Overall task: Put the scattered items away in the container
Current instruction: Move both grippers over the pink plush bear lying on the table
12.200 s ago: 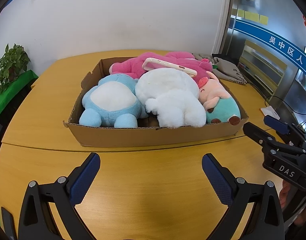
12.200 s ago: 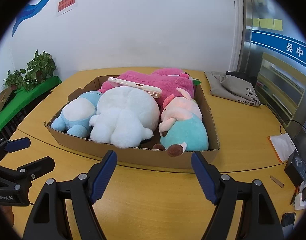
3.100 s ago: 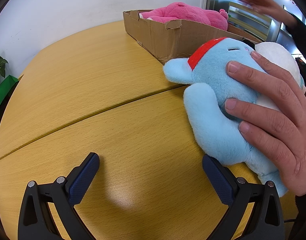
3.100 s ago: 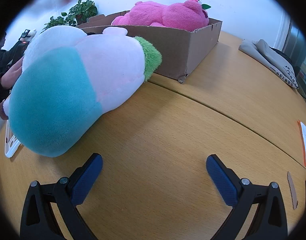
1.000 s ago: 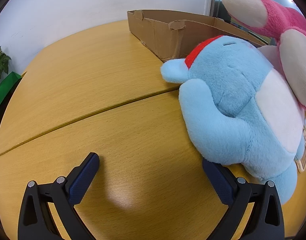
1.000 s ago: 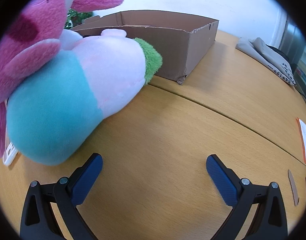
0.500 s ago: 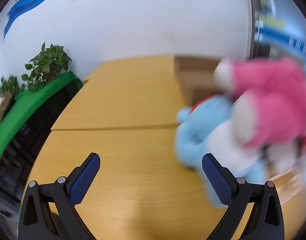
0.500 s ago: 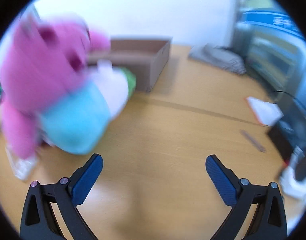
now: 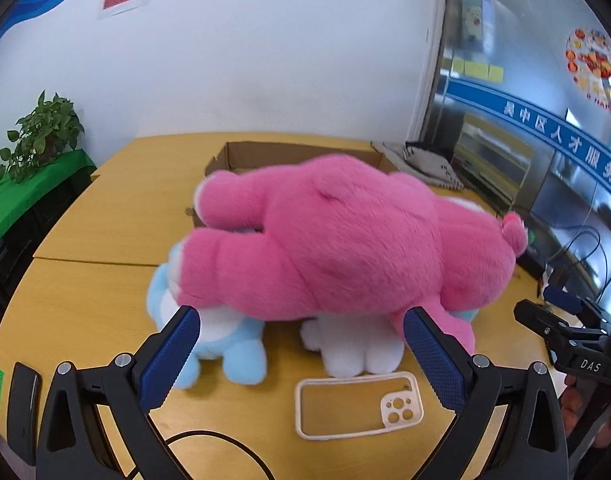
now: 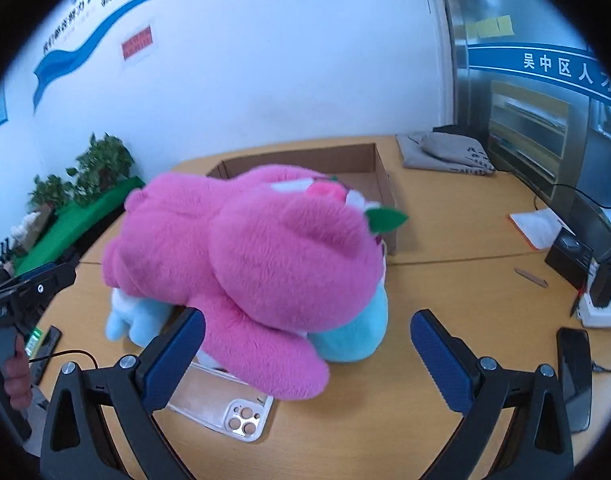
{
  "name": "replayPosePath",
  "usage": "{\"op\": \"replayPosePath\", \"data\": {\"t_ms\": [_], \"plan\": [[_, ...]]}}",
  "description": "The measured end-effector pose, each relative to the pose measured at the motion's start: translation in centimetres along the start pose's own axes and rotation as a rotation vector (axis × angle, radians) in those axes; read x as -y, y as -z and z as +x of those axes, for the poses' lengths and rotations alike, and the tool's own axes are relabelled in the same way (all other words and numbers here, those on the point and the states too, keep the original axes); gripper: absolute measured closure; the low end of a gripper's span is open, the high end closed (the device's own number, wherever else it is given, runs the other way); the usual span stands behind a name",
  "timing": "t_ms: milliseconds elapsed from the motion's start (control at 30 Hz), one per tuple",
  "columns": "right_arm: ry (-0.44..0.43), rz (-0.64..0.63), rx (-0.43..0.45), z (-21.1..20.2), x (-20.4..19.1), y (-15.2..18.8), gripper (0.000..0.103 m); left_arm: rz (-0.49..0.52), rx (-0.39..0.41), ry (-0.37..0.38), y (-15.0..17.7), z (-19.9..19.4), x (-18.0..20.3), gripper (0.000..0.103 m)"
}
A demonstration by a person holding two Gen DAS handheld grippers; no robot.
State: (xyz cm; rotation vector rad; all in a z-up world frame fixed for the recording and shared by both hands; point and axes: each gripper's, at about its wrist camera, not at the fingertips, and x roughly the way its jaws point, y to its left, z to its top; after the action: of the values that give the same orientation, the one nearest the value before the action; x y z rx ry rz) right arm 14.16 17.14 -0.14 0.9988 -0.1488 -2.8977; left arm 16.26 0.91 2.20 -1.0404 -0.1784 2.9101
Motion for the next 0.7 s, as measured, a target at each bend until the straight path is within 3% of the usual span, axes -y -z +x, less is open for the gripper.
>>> {"op": "replayPosePath", "data": {"t_ms": [300, 533, 700], "plan": [[0.094, -0.075, 0.011, 0.1, -1.9, 0.1, 0.001, 0.004, -0.021, -0.031, 0.5, 0.0, 1.8, 0.0], [0.099, -0.068, -0.01, 1.5, -1.5, -0.4, 0.001, 0.018, -0.003, -0.054, -0.2, 0.0, 1.7, 0.0], [0.093, -0.065, -0.016, 1.9, -1.3, -0.7, 0.001, 0.018, 0.004, -0.031, -0.7, -0.2, 1.5, 0.0]]}}
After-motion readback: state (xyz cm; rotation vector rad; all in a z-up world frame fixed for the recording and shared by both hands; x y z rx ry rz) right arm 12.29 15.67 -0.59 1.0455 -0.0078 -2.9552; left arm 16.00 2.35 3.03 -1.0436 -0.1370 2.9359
